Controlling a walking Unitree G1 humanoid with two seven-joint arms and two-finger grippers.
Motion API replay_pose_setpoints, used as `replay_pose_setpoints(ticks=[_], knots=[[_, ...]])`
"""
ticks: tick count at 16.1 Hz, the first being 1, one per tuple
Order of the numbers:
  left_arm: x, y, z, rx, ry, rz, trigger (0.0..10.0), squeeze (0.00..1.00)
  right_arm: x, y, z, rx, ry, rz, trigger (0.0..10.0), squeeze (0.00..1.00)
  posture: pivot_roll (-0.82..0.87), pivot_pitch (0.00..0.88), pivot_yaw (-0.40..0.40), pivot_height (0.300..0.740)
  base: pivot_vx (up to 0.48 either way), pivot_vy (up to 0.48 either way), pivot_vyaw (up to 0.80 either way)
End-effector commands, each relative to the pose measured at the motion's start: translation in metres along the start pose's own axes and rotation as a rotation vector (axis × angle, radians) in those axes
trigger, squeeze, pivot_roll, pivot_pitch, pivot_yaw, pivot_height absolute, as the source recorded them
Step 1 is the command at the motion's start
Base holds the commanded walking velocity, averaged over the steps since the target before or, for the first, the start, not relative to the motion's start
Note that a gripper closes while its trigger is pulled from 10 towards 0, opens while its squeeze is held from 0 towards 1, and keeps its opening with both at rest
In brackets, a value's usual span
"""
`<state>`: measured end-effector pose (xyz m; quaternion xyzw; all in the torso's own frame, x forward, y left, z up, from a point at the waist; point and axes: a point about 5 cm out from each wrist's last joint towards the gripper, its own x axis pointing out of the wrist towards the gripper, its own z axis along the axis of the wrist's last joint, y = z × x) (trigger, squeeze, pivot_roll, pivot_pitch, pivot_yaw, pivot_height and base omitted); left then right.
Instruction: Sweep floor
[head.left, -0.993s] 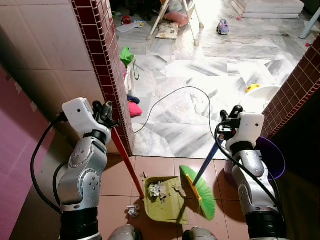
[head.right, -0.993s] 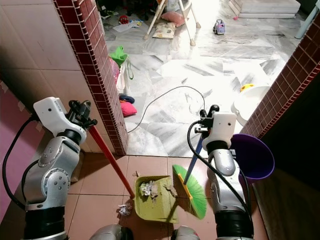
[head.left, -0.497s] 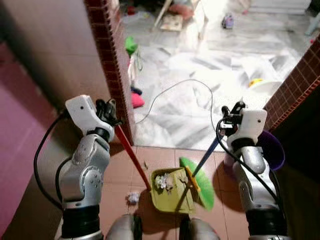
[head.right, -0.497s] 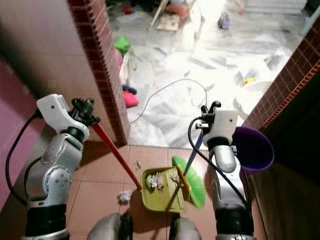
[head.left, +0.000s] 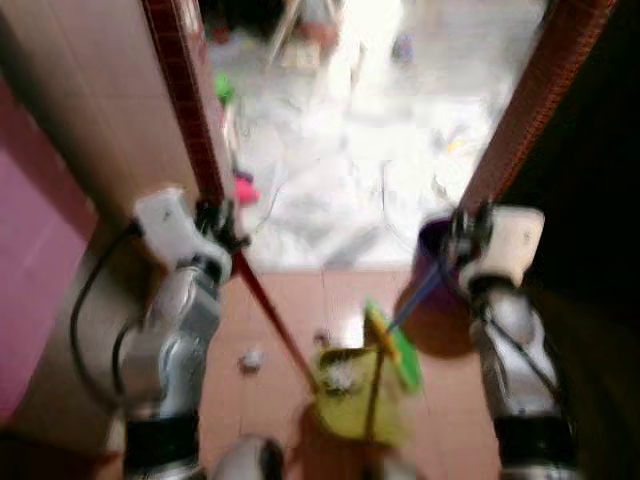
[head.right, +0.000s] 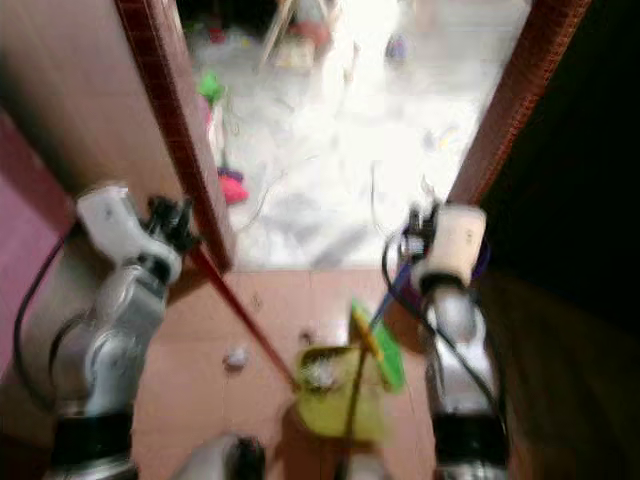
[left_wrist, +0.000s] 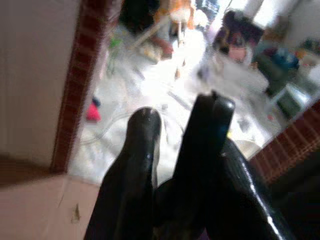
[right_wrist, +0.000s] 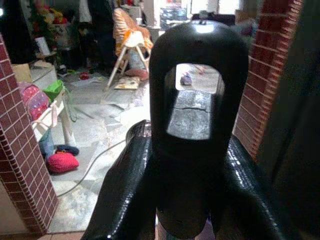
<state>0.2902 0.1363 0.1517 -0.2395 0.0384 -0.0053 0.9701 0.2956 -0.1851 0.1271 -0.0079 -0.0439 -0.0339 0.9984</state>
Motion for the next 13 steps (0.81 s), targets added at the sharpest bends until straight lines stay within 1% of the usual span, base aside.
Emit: replay_pose_setpoints(ticks=[1, 4, 5, 9, 11, 12, 13], knots=[[-0.002, -0.018, 0.001, -0.07, -0.027, -0.042, 10.0, 0.0, -0.001, -0.004, 0.0, -0.014, 0.007, -0.019, 10.0, 0.0, -0.09, 0.0, 0.033, 0.74, 0.0, 0.0, 0.0], [0.0, -0.019, 0.004, -0.07, -0.049, -0.044, 10.0, 0.0, 0.0, -0.005, 0.001, -0.024, 0.001, -0.021, 10.0, 0.0, -0.09, 0.0, 0.031, 0.74, 0.0, 0.0, 0.0], [0.001, -0.016, 0.007, -0.049, -0.066, -0.033, 10.0, 0.0, 0.0, -0.006, 0.001, -0.029, 0.0, -0.021, 10.0, 0.0, -0.09, 0.0, 0.031, 0.74, 0.0, 0.0, 0.0], [0.003, -0.011, 0.009, -0.045, -0.076, -0.016, 10.0, 0.0, 0.001, -0.007, 0.002, -0.033, -0.003, -0.019, 10.0, 0.0, -0.09, 0.0, 0.029, 0.74, 0.0, 0.0, 0.0], [0.004, -0.009, 0.01, -0.008, -0.086, -0.01, 10.0, 0.0, 0.002, -0.007, 0.003, -0.039, -0.008, -0.02, 10.0, 0.0, -0.09, 0.0, 0.029, 0.74, 0.0, 0.0, 0.0], [0.005, -0.003, 0.01, 0.059, -0.098, 0.001, 10.0, 0.0, 0.003, -0.008, 0.006, -0.069, -0.029, -0.016, 10.0, 0.0, -0.09, 0.0, 0.031, 0.74, 0.0, 0.0, 0.0], [0.005, 0.001, 0.009, 0.085, -0.101, -0.002, 10.0, 0.0, 0.004, -0.009, 0.008, -0.097, -0.043, -0.016, 10.0, 0.0, -0.09, 0.0, 0.031, 0.74, 0.0, 0.0, 0.0]])
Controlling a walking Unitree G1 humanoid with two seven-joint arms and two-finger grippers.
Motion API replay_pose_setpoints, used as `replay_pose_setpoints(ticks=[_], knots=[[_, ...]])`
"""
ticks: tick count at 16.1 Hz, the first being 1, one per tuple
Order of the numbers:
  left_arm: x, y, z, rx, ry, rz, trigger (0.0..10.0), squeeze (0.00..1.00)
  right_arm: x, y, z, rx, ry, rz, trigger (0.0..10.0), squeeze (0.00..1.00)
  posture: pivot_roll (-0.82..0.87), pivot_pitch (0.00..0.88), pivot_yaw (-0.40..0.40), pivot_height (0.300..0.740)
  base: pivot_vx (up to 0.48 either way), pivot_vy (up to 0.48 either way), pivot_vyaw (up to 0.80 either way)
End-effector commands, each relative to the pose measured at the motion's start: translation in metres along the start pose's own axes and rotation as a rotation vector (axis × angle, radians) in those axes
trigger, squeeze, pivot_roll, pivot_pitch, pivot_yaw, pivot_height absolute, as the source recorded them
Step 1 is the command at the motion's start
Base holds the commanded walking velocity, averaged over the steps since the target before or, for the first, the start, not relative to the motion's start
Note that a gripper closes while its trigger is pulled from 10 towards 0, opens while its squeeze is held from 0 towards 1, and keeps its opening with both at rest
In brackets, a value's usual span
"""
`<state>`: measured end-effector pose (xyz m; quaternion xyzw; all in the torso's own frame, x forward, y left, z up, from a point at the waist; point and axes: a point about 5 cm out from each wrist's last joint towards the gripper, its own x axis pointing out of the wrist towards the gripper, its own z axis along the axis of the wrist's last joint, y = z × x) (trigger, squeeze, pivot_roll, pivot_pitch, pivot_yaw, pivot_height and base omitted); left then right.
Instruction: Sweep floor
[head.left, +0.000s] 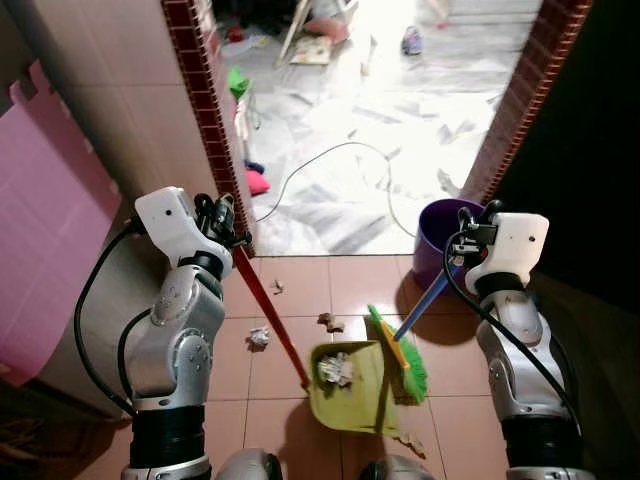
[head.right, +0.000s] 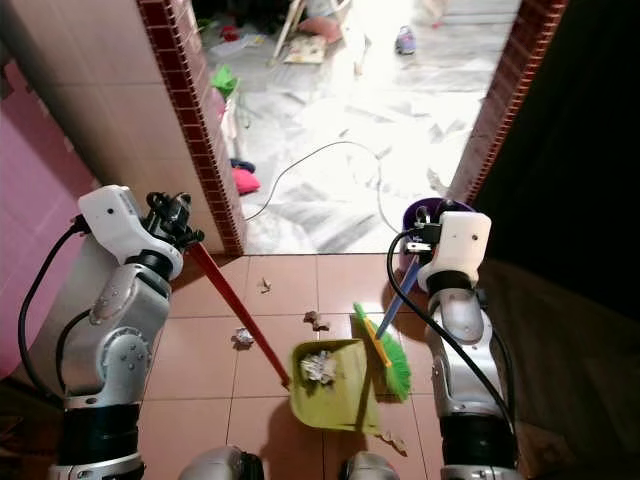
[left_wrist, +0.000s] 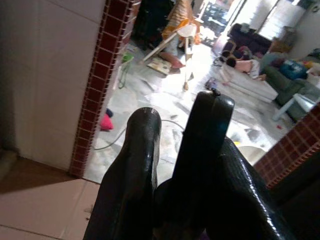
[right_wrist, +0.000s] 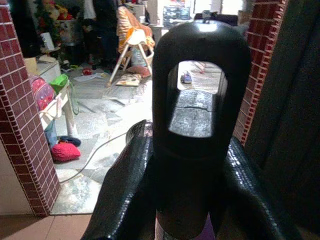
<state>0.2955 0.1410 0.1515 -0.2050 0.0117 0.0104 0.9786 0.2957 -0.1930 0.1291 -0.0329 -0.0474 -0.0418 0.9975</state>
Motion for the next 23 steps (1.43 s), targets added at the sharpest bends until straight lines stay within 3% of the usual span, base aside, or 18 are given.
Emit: replay_pose_setpoints(ticks=[1, 5, 11, 16, 19, 23], knots=[[0.001, 0.001, 0.005, 0.029, -0.044, -0.004, 10.0, 0.0, 0.005, -0.003, 0.007, -0.046, -0.033, -0.005, 10.0, 0.0, -0.09, 0.0, 0.03, 0.74, 0.0, 0.0, 0.0], [0.011, -0.007, 0.019, -0.009, -0.102, -0.005, 10.0, 0.0, 0.006, -0.006, 0.004, -0.039, -0.014, -0.019, 10.0, 0.0, -0.09, 0.0, 0.033, 0.74, 0.0, 0.0, 0.0], [0.027, -0.021, 0.048, -0.044, -0.225, -0.06, 10.0, 0.0, 0.002, 0.004, -0.001, -0.015, -0.006, 0.015, 10.0, 0.0, -0.1, 0.0, 0.039, 0.74, 0.0, 0.0, -0.67], [0.029, -0.026, 0.06, -0.06, -0.278, -0.067, 10.0, 0.0, 0.002, 0.006, -0.001, -0.016, -0.007, 0.031, 10.0, 0.0, -0.1, 0.0, 0.039, 0.74, 0.207, 0.0, 0.0], [0.034, -0.032, 0.082, -0.08, -0.344, -0.077, 10.0, 0.0, -0.005, -0.002, -0.021, -0.094, 0.088, 0.009, 10.0, 0.0, -0.1, 0.0, 0.037, 0.74, 0.377, 0.0, -0.8], [0.041, -0.033, 0.101, -0.084, -0.398, -0.083, 10.0, 0.0, -0.013, -0.004, -0.034, -0.105, 0.161, 0.011, 10.0, 0.0, -0.11, 0.0, 0.046, 0.74, 0.393, 0.0, -0.8]])
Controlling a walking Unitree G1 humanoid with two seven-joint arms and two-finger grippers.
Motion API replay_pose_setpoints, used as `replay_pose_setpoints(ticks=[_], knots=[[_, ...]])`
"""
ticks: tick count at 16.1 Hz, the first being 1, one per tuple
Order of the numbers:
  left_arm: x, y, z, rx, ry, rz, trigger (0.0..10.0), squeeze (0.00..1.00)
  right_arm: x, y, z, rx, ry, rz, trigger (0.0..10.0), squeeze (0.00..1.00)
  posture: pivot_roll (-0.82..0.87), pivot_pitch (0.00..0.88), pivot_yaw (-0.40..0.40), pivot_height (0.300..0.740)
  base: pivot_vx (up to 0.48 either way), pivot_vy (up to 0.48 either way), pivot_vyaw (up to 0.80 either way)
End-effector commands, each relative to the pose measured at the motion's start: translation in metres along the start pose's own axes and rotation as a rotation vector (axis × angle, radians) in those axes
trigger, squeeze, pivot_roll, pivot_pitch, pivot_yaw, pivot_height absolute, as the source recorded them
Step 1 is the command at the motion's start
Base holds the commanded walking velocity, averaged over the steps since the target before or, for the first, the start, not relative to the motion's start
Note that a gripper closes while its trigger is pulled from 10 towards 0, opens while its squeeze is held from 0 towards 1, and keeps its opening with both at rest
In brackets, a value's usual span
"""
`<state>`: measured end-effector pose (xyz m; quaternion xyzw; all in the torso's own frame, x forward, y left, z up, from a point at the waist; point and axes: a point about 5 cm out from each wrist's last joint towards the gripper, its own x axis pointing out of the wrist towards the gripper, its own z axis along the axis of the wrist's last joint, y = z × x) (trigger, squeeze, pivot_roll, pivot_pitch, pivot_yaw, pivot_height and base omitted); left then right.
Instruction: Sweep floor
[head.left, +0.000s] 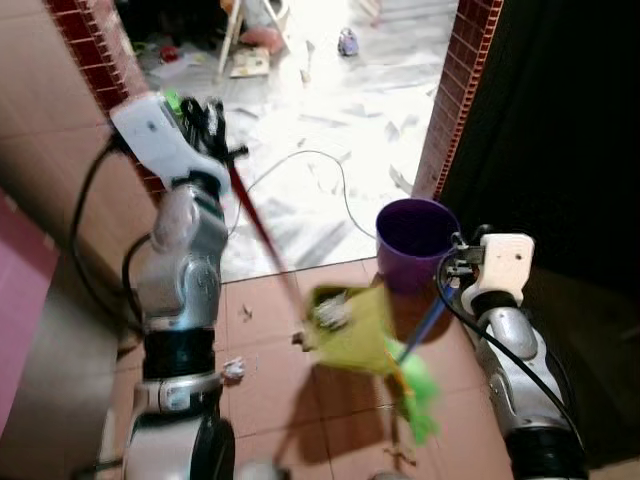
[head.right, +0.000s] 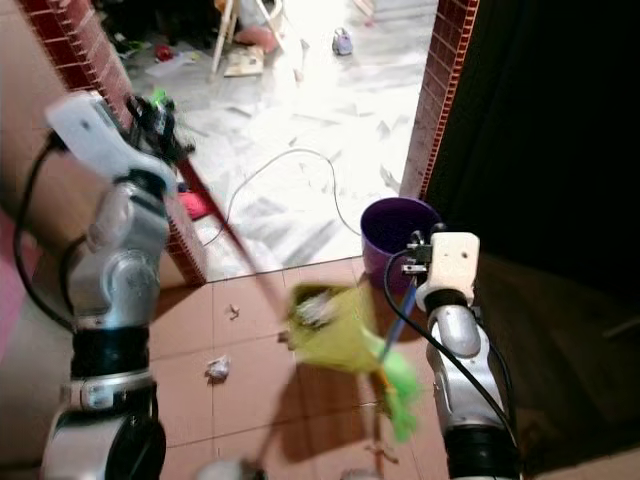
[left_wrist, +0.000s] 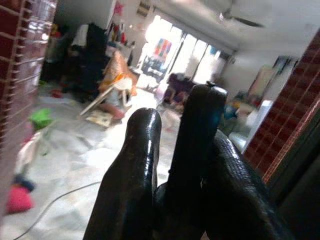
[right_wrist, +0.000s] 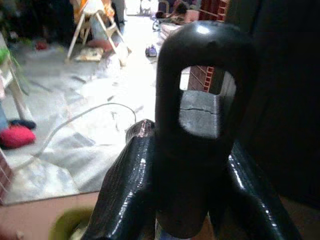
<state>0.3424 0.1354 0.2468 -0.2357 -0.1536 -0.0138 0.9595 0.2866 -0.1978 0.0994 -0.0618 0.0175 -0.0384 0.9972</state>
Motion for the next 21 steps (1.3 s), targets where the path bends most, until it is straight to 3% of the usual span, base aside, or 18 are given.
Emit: replay_pose_setpoints(ticks=[1, 6, 10, 13, 18, 21], knots=[[0.003, 0.009, 0.02, -0.001, -0.097, 0.026, 10.0, 0.0, -0.002, 0.002, -0.008, -0.044, 0.051, 0.003, 10.0, 0.0, -0.11, 0.0, 0.048, 0.74, 0.42, 0.0, 0.0], [0.025, -0.004, 0.064, -0.032, -0.247, 0.01, 10.0, 0.0, -0.004, 0.003, -0.019, -0.053, 0.115, 0.043, 10.0, 0.0, -0.12, 0.0, 0.052, 0.74, 0.432, 0.0, 0.0], [0.036, -0.011, 0.085, -0.032, -0.316, -0.014, 10.0, 0.0, -0.003, 0.006, -0.019, -0.06, 0.117, 0.054, 10.0, 0.0, -0.11, 0.0, 0.053, 0.74, 0.425, 0.0, 0.0], [0.045, -0.015, 0.08, -0.005, -0.317, -0.024, 10.0, 0.0, -0.002, 0.008, -0.018, -0.054, 0.113, 0.07, 10.0, 0.0, -0.12, 0.0, 0.055, 0.74, 0.428, 0.0, 0.0], [0.049, -0.039, 0.061, 0.013, -0.306, -0.069, 10.0, 0.0, -0.004, 0.008, -0.018, -0.05, 0.109, 0.072, 10.0, 0.0, -0.13, 0.0, 0.062, 0.74, 0.46, 0.0, 0.0], [0.053, -0.049, 0.062, 0.025, -0.327, -0.087, 10.0, 0.0, -0.005, 0.009, -0.017, -0.048, 0.107, 0.074, 10.0, 0.0, -0.13, 0.0, 0.064, 0.74, 0.469, 0.0, 0.0]])
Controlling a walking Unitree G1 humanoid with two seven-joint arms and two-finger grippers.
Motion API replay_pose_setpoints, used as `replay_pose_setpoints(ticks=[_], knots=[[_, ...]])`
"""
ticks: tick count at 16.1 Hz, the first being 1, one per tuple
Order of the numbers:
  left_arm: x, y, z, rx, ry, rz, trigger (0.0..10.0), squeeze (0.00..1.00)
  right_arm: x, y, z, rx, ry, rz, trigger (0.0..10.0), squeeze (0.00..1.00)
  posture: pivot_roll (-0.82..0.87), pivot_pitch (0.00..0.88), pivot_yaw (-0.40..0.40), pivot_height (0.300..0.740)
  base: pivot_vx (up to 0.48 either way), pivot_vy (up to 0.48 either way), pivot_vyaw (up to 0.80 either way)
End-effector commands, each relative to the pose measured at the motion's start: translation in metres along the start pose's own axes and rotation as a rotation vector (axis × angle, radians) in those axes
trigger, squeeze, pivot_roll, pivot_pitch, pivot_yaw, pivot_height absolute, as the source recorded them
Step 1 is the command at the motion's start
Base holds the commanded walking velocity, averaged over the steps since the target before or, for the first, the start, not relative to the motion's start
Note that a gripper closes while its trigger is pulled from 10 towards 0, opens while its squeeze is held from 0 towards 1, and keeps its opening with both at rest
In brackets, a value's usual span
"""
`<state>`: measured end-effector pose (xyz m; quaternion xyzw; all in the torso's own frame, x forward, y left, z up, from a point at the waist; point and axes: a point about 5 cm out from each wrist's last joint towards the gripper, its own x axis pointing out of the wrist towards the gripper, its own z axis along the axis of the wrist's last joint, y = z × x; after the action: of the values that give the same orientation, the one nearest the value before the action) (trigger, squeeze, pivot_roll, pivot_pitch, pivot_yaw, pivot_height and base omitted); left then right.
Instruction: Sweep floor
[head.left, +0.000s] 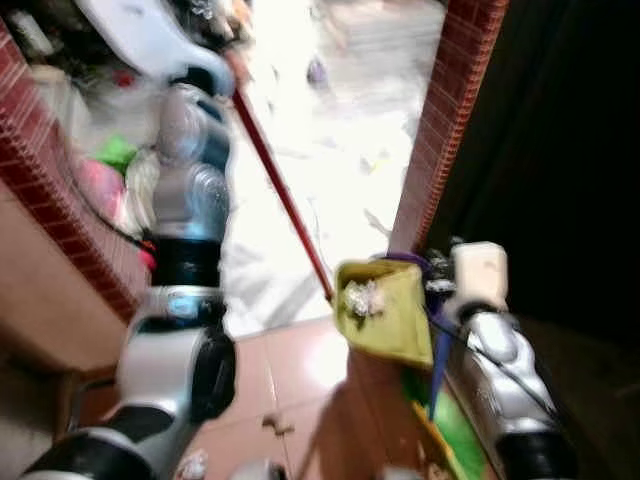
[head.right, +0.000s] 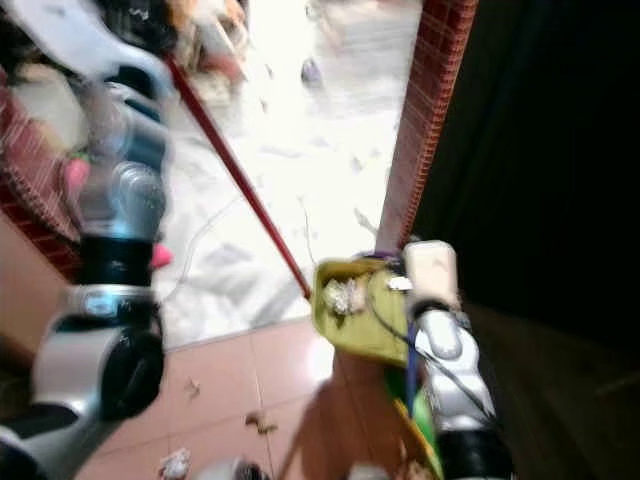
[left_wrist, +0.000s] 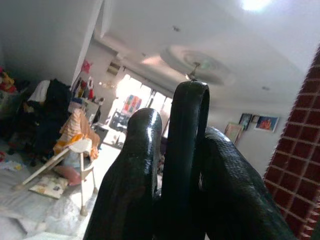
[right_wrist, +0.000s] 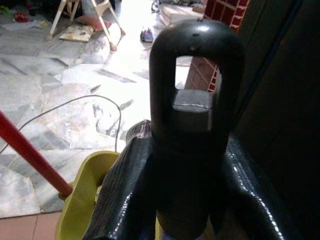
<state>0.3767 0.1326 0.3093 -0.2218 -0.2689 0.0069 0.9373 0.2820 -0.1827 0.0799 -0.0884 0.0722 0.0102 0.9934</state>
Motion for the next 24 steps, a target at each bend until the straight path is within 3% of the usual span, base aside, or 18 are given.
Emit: replay_pose_setpoints(ticks=[1, 7, 14, 17, 19, 21, 23, 24], knots=[[0.009, -0.023, 0.022, -0.001, -0.101, -0.069, 10.0, 0.0, -0.001, -0.008, 0.0, 0.014, 0.006, -0.027, 10.0, 0.0, -0.13, 0.0, 0.064, 0.74, 0.469, 0.0, 0.0], [0.019, -0.029, 0.021, 0.028, -0.125, -0.052, 10.0, 0.0, -0.001, -0.006, 0.0, 0.018, 0.006, -0.024, 10.0, 0.0, -0.13, 0.0, 0.069, 0.74, 0.471, 0.0, 0.0], [0.011, -0.059, 0.0, 0.219, -0.187, -0.232, 10.0, 0.0, -0.001, -0.006, 0.002, 0.029, -0.007, -0.026, 10.0, 0.0, -0.15, 0.0, 0.074, 0.74, 0.069, 0.0, 0.0], [0.005, -0.086, -0.013, 0.243, -0.192, -0.327, 10.0, 0.0, -0.003, -0.005, 0.006, 0.022, -0.031, -0.033, 10.0, 0.0, -0.17, 0.0, 0.09, 0.74, 0.0, 0.0, 0.0], [-0.001, -0.099, -0.017, 0.251, -0.209, -0.384, 10.0, 0.0, -0.005, -0.005, 0.006, 0.024, -0.036, -0.039, 10.0, 0.0, -0.18, 0.0, 0.099, 0.74, 0.0, 0.0, 0.0], [-0.018, -0.123, -0.026, 0.23, -0.227, -0.527, 10.0, 0.0, -0.006, -0.007, 0.006, 0.032, -0.038, -0.049, 10.0, 0.0, -0.18, 0.0, 0.108, 0.74, 0.0, 0.0, 0.0], [-0.029, -0.134, -0.031, 0.206, -0.226, -0.614, 10.0, 0.0, -0.006, -0.006, 0.006, 0.033, -0.037, -0.052, 10.0, 0.0, -0.17, 0.0, 0.111, 0.74, 0.0, 0.0, 0.0], [-0.055, -0.154, -0.037, 0.168, -0.244, -0.804, 10.0, 0.0, -0.006, -0.006, 0.006, 0.035, -0.037, -0.053, 10.0, 0.0, -0.17, 0.0, 0.114, 0.74, 0.0, 0.0, 0.0]])
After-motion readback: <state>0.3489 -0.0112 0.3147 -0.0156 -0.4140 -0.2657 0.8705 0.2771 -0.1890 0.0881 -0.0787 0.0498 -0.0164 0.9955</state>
